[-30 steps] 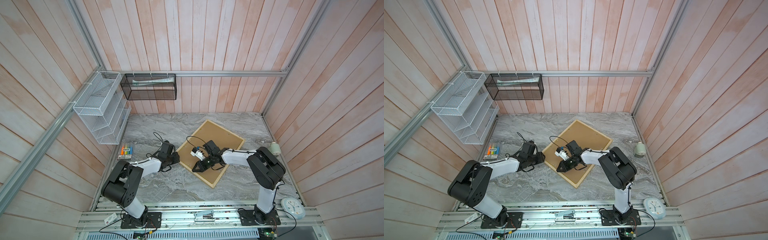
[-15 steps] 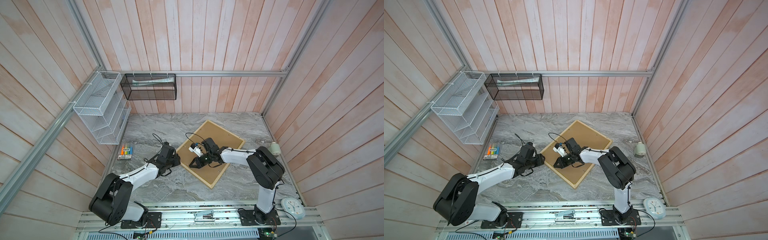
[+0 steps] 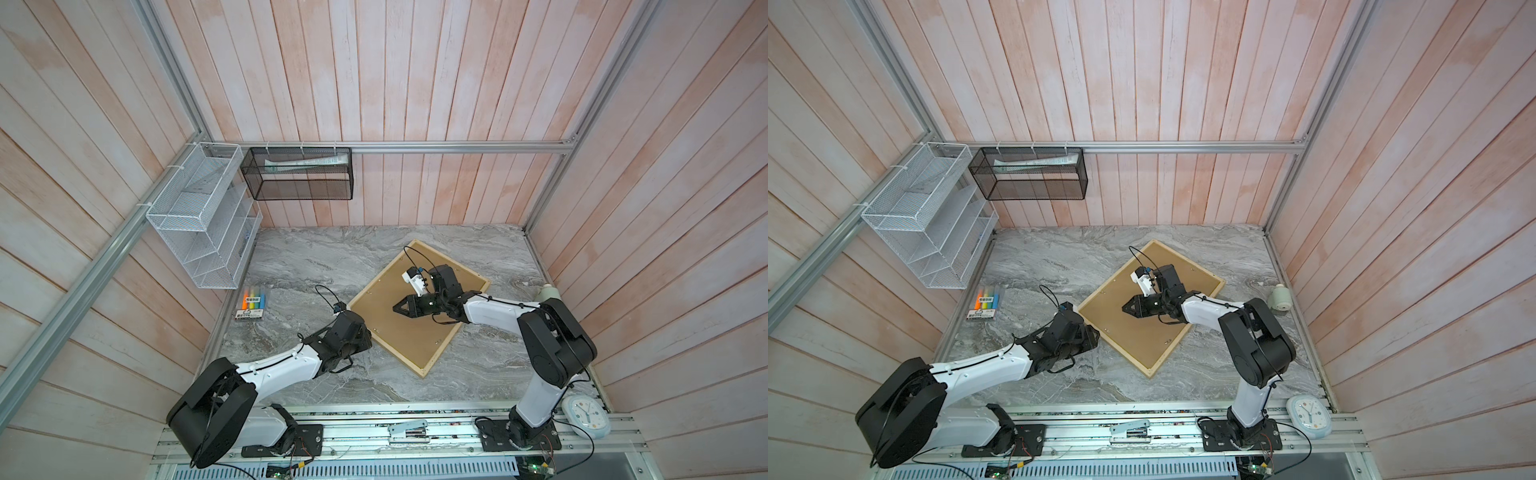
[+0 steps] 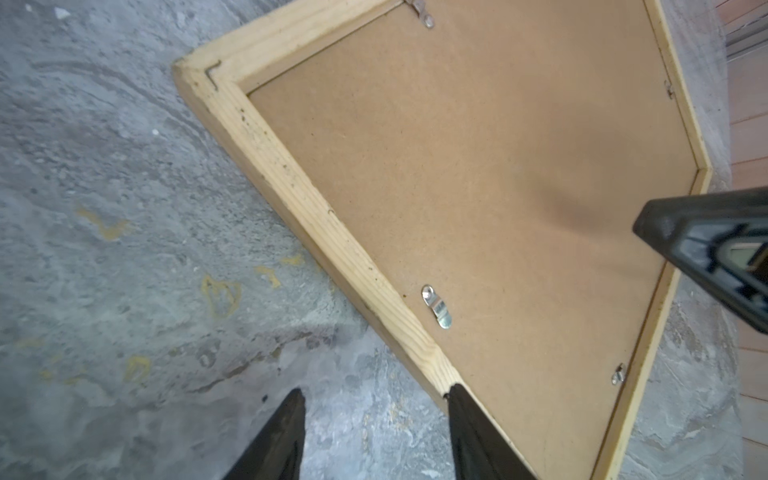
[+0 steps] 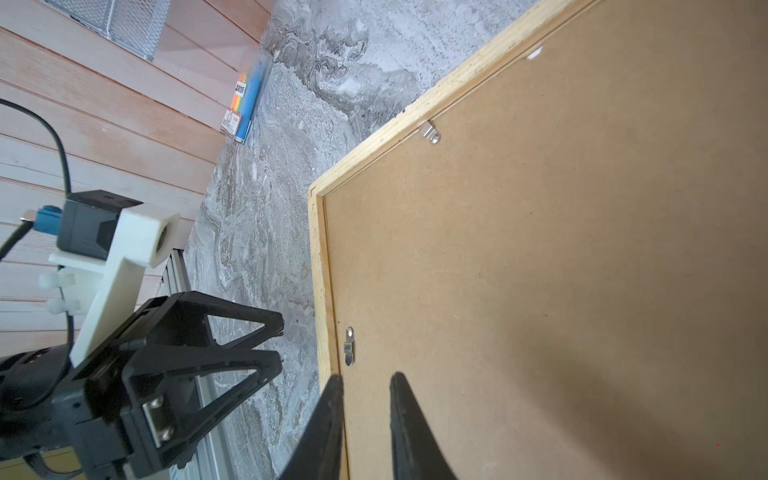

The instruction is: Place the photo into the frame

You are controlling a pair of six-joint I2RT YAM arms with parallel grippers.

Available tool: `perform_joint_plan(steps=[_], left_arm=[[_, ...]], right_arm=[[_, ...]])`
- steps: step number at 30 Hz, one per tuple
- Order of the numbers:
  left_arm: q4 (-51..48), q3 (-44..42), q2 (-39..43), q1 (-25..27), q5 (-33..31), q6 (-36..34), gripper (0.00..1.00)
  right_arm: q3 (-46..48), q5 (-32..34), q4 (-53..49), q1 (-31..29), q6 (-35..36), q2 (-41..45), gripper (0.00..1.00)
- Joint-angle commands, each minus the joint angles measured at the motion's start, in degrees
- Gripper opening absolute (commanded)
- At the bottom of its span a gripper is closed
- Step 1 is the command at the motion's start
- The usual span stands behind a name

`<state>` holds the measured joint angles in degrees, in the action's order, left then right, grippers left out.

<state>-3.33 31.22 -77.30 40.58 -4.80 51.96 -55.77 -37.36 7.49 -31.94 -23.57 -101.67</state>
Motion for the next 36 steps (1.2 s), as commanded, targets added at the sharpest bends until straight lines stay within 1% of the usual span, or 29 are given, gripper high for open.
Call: perform_joint_plan(steps=[1,8,13,15,20,23,28,36], left_arm=[[2.4,1.4,-2.6,1.7,-0.3,1.2,0.57],[3.4,5.4,-9.5,3.6,1.0,0.4,0.55],[3.7,6.4,-11.5,3.7,1.4,0.2,0.54],[3.5,6.8,-12.1,3.7,1.3,-0.2,0.53],[2.7,7.7,-13.6,3.5,-0.4,-1.8,0.51],[2.6,8.3,-14.5,2.2,-0.8,-3.5,0.49],[3.4,9.9,-16.7,-1.0,0.3,-7.3,0.44],[4.8,14.0,-23.0,-5.6,2.2,-13.5,0.38]], right_arm=[[1.4,-0.2,3.4,-0.2,-2.2,0.5,0.23],[1.6,0.2,3.4,-0.3,-2.6,0.5,0.23],[2.3,1.2,3.0,-0.2,-2.0,1.2,0.23],[2.6,1.3,3.0,0.0,-2.0,1.3,0.23],[2.9,1.4,3.3,0.1,-2.1,1.4,0.23],[3.0,1.3,3.1,0.2,-1.8,1.4,0.23],[3.5,1.6,2.9,0.3,-1.7,1.9,0.23],[3.9,2.1,2.3,1.0,-1.5,2.7,0.23]])
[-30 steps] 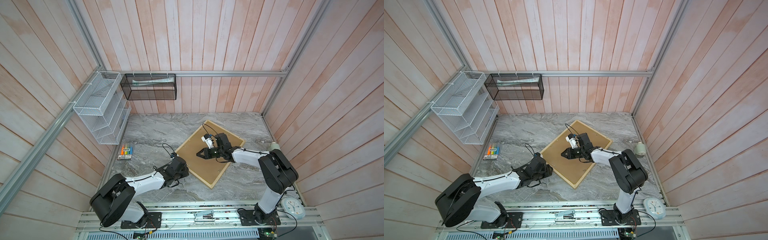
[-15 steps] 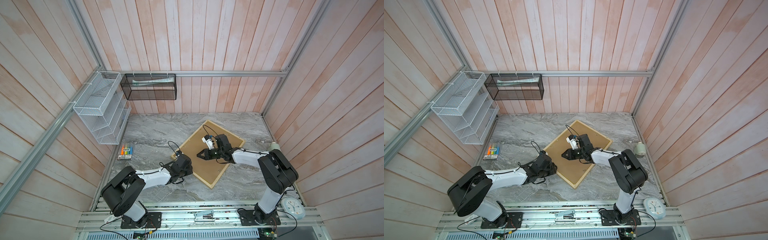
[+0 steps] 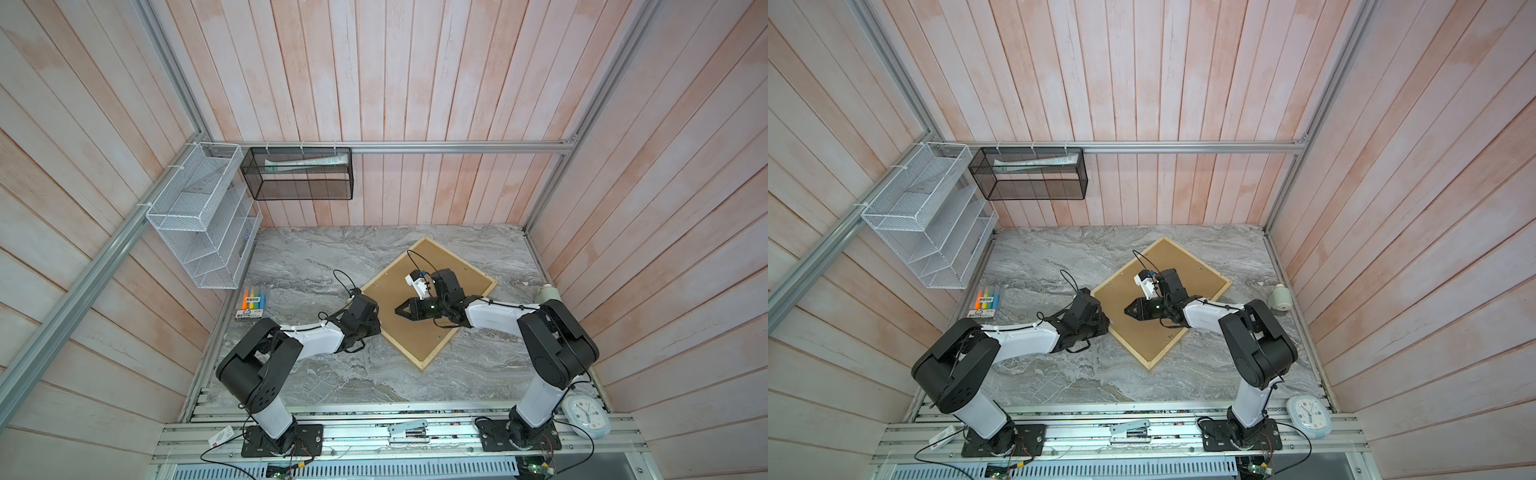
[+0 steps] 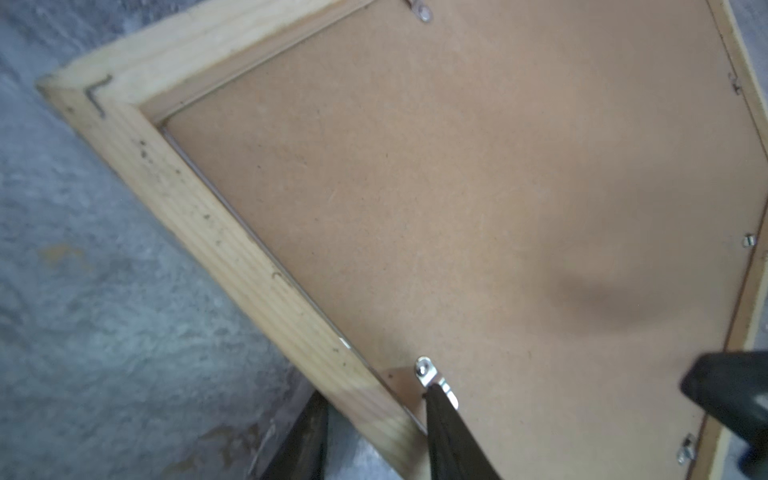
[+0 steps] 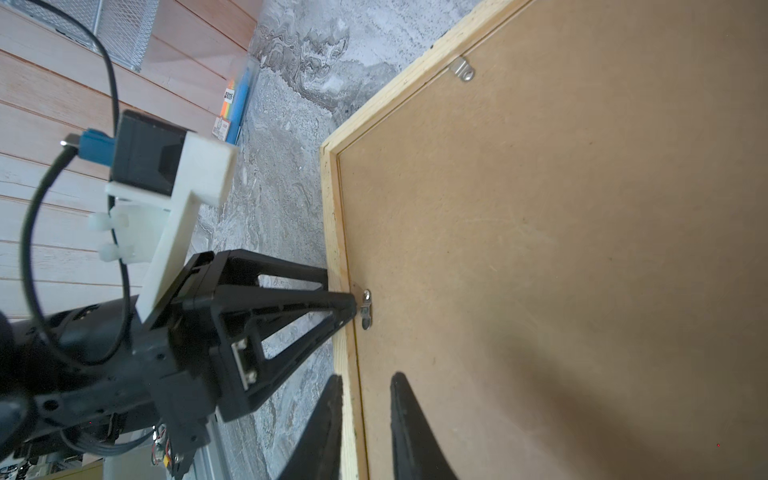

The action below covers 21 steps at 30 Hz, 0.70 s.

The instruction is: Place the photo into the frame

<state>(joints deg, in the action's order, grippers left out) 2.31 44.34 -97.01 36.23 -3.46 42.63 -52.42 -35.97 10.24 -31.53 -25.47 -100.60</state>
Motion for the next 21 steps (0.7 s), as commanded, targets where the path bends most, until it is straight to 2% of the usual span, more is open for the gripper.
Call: perform_joint_plan(steps=[1,8,16,19,21], left_arm=[[-0.6,1.2,-4.0,-1.8,1.2,-4.8,0.37],[0.3,5.1,-9.4,-7.1,3.5,-9.8,0.28],[-1.7,12.9,-13.9,-13.8,6.2,-17.4,0.26],[-3.8,15.1,-13.4,-14.5,6.1,-19.1,0.26],[-4.7,15.1,-11.7,-14.5,6.0,-19.3,0.36]], right_arm=[[0.7,0.7,-0.5,0.6,0.4,1.7,0.23],[1.3,1.3,-1.1,0.8,0.7,2.4,0.23],[2.1,2.3,-1.7,1.2,0.8,4.1,0.23],[2.4,2.6,-2.0,1.4,0.9,4.8,0.23],[2.7,2.8,-2.0,1.6,0.9,5.1,0.23]])
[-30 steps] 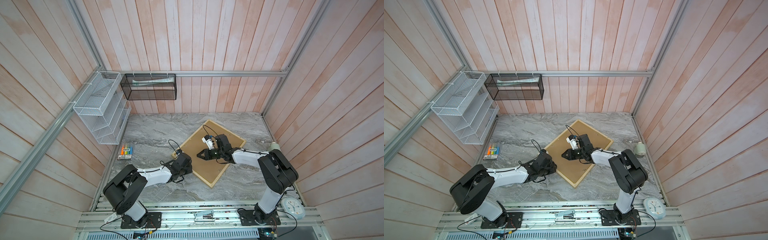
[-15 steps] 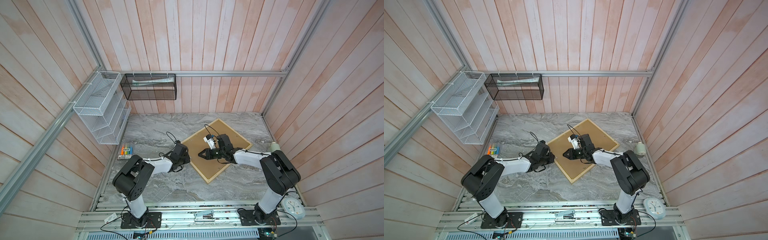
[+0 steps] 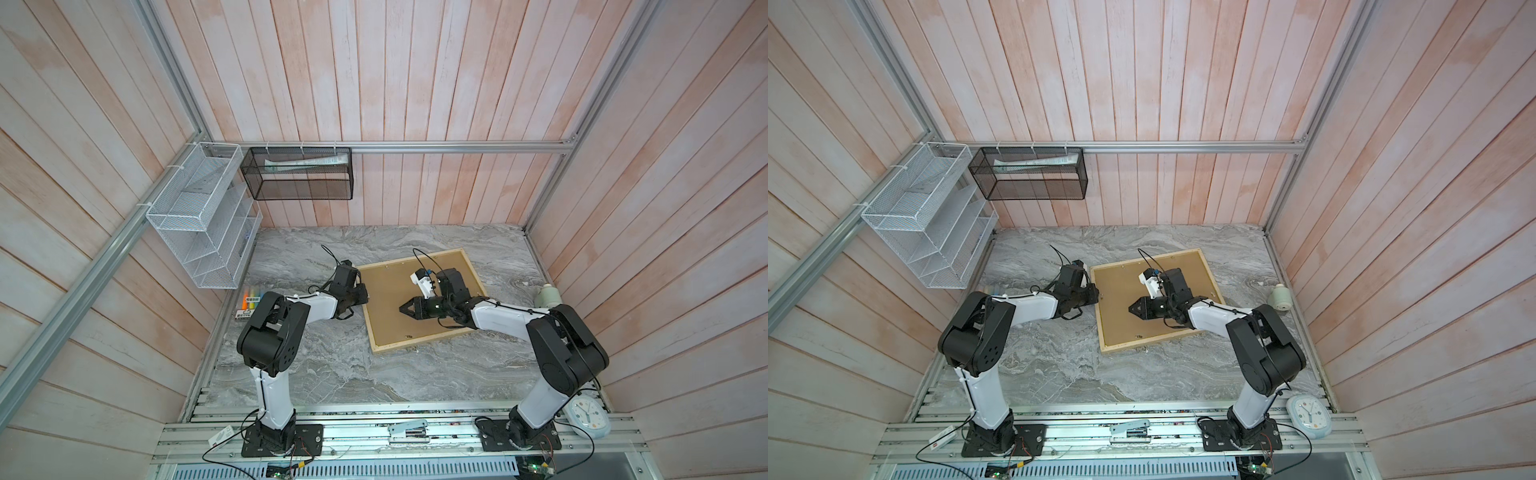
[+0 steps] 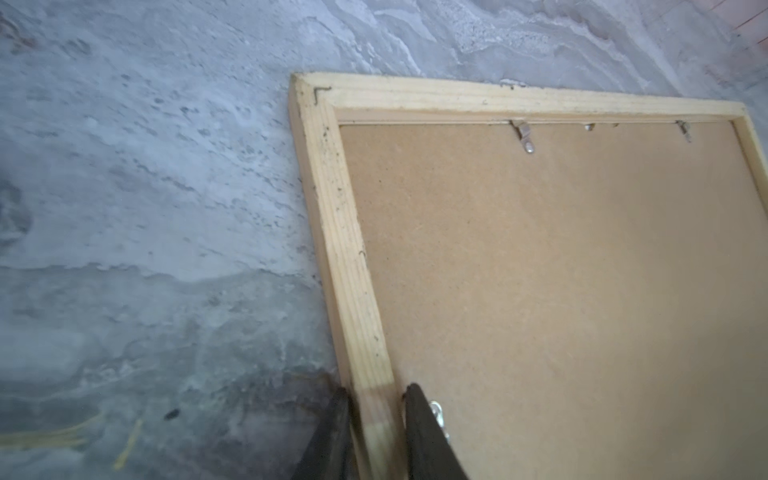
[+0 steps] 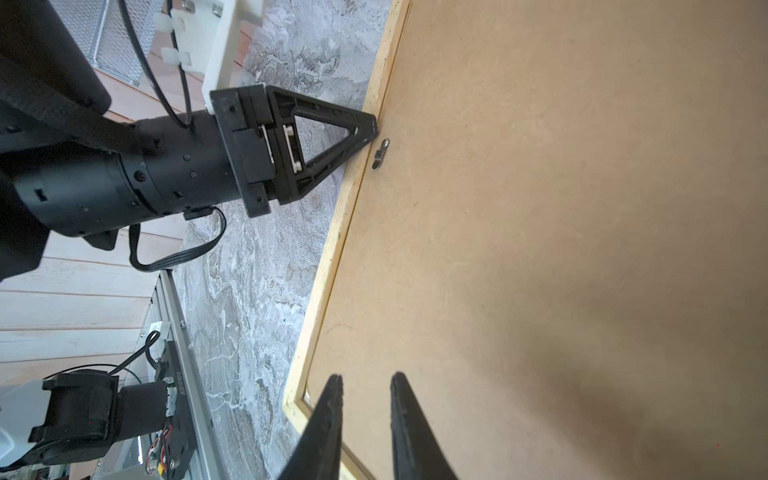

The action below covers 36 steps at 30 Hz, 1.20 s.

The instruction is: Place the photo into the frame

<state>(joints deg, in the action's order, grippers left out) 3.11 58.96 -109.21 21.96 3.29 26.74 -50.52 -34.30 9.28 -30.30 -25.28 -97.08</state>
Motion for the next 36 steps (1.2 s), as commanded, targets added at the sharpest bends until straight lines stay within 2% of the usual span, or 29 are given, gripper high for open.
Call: perform_joint_plan(steps=[1,5,11,16,27,36], left_arm=[[-5.6,0.1,1.3,-0.2,-0.6,-3.2,0.41],[-6.6,-2.9,5.6,-0.1,-0.4,-1.2,0.47],[-6.3,-8.9,11.5,1.9,-0.1,2.2,0.48],[-7.4,-11.2,14.5,6.0,-2.4,5.2,0.48],[-9.9,-12.9,15.9,11.7,-5.7,9.9,0.48],[-11.2,-13.4,15.1,14.8,-7.6,11.2,0.44]], right_arm=[[0.9,1.3,-0.9,0.4,0.6,1.5,0.23],[1.0,1.1,-0.4,0.6,0.4,1.2,0.23],[0.5,0.5,0.5,0.6,0.0,0.0,0.23],[0.3,0.1,1.1,0.6,-0.4,-1.0,0.23],[-0.5,-0.9,1.5,0.6,-0.5,-2.2,0.23],[-0.9,-1.1,1.5,0.7,-0.5,-2.7,0.23]])
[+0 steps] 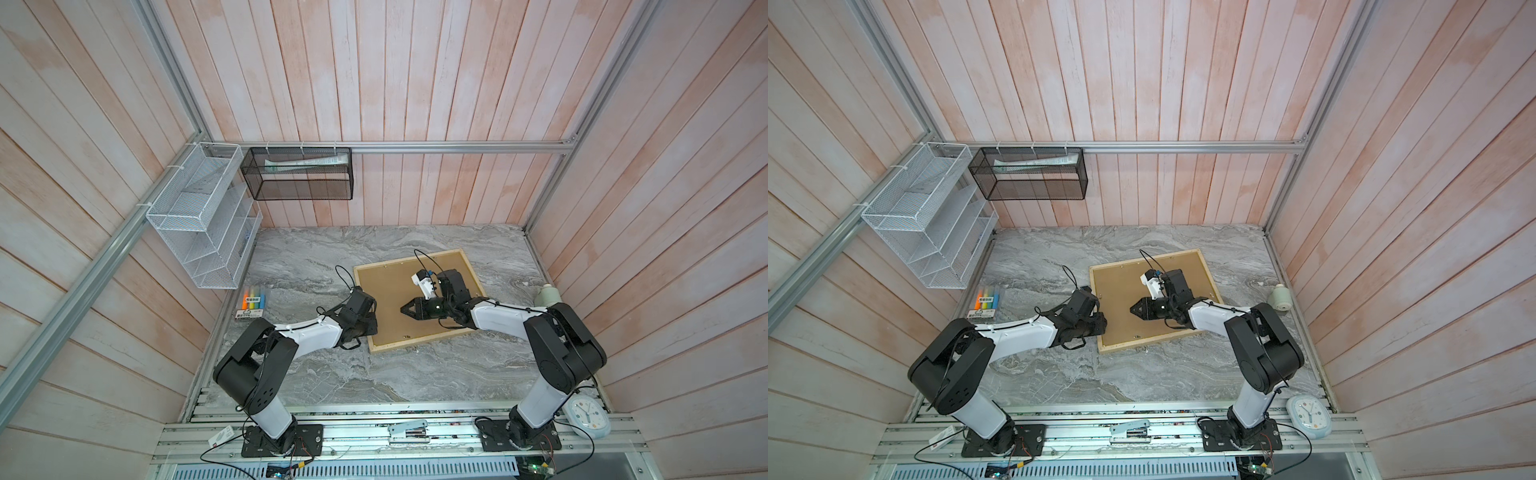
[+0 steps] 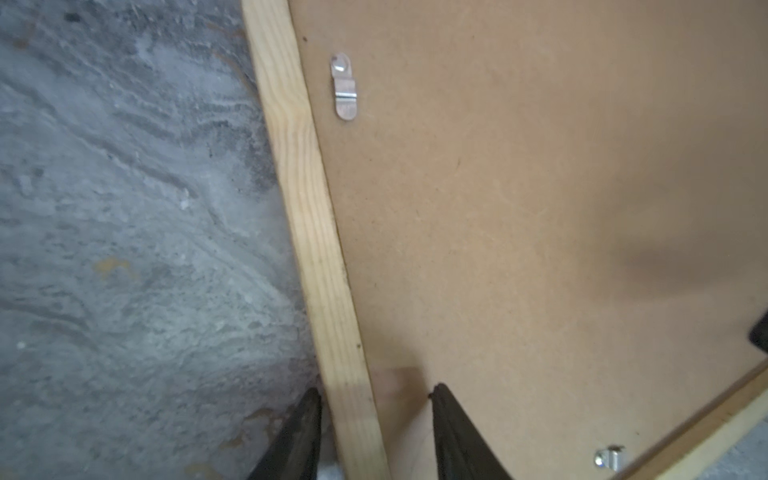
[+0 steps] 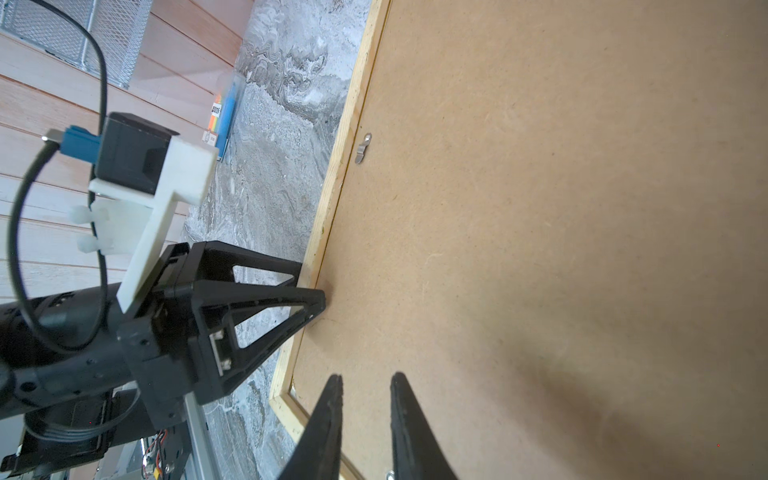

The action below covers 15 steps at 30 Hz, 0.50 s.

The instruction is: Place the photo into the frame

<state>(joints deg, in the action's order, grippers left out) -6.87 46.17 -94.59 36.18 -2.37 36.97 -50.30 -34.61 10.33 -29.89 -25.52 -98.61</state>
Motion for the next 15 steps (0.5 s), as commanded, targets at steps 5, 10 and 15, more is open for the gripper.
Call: perform_joint_plan(steps=[5,10,15], left_arm=[[-2.0,-1.3,0.7,1.2,-2.5,1.6,0.39],[-1.8,-2.6,1.1,1.3,-3.0,1.6,0.33],[-2.3,-2.9,0.4,1.2,-4.0,0.1,0.25]], right_arm=[[-1.3,-1.3,0.6,0.3,-0.4,-1.3,0.23],[-1.0,-1.9,1.6,0.2,-1.2,-1.7,0.23],[-0.2,-2.6,5.3,0.0,-4.6,-2.5,0.23]])
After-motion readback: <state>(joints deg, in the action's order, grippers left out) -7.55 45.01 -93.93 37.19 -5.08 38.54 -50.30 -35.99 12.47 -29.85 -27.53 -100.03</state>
